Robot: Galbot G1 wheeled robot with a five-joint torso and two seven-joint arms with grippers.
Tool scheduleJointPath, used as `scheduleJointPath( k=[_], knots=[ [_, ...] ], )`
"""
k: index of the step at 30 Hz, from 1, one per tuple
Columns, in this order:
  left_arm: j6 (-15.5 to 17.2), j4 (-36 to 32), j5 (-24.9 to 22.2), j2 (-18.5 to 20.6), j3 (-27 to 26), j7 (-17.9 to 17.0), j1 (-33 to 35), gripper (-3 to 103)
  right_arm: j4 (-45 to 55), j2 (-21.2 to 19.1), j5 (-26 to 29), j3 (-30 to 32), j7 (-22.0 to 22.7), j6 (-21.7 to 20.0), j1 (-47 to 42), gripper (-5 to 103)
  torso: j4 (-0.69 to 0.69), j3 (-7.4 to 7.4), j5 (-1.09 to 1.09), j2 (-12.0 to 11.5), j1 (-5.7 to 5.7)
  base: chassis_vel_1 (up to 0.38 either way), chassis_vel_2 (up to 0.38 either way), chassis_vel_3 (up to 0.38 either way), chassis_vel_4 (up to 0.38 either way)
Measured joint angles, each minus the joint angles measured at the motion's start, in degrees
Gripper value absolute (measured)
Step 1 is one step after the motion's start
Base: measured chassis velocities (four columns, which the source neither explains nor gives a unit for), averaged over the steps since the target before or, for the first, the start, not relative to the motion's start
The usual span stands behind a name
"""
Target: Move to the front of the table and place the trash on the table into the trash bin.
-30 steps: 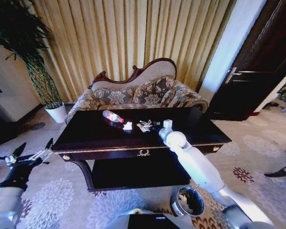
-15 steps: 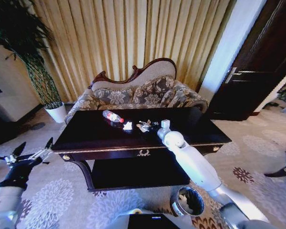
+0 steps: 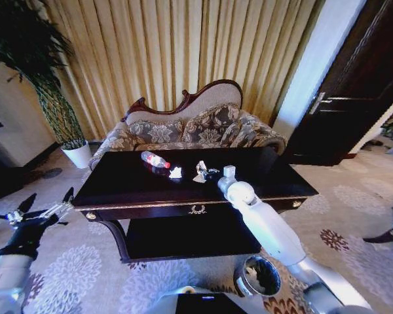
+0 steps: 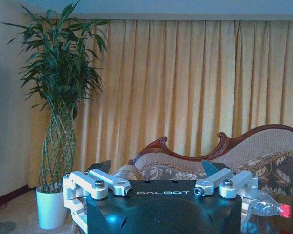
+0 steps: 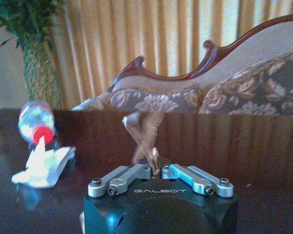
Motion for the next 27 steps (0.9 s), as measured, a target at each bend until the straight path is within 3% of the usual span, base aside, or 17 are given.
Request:
scheduleJointPath(
  k=[5, 15, 19, 21, 27],
  knots=[
    [0.0, 0.0, -0.09, 0.22, 0.62, -0.86, -0.17, 100, 3.39, -0.82, 0.6, 3.32, 2.8, 1.41, -1.69, 1, 0.01, 0.0, 0.01, 0.0, 0.0, 0.0, 0.0, 0.0, 0.0],
    [-0.93, 0.0, -0.18, 0.98, 1.05, -1.39, -0.33, 100, 12.84, -5.9, -2.62, 17.97, 7.57, 6.94, -12.41, 1, -0.01, -0.01, 0.01, 0.0, -0.01, 0.0, 0.0, 0.0, 0.0],
    [-1.54, 0.14, -0.27, 1.48, 0.81, -1.62, -0.55, 100, 15.58, -6.78, -2.63, 23.82, 7.27, 7.87, -19.15, 1, -0.01, -0.01, 0.01, 0.0, -0.01, 0.0, 0.0, 0.0, 0.0],
    [-1.58, 1.44, -0.72, 2.4, 0.64, -1.91, -0.63, 100, 18.18, -6.84, -2.59, 29.67, 5.14, 9.41, -25.86, 1, -0.01, -0.01, 0.02, 0.0, -0.01, 0.0, 0.0, 0.0, 0.0],
    [-1.45, 3.31, -1.66, 3.75, 0.45, -1.3, -0.65, 100, 23.65, -6.59, -1.41, 36.69, 1.85, 11.35, -34.69, 1, 0.0, -0.01, -0.01, 0.01, -0.01, 0.0, 0.0, 0.0, 0.0]
  ],
)
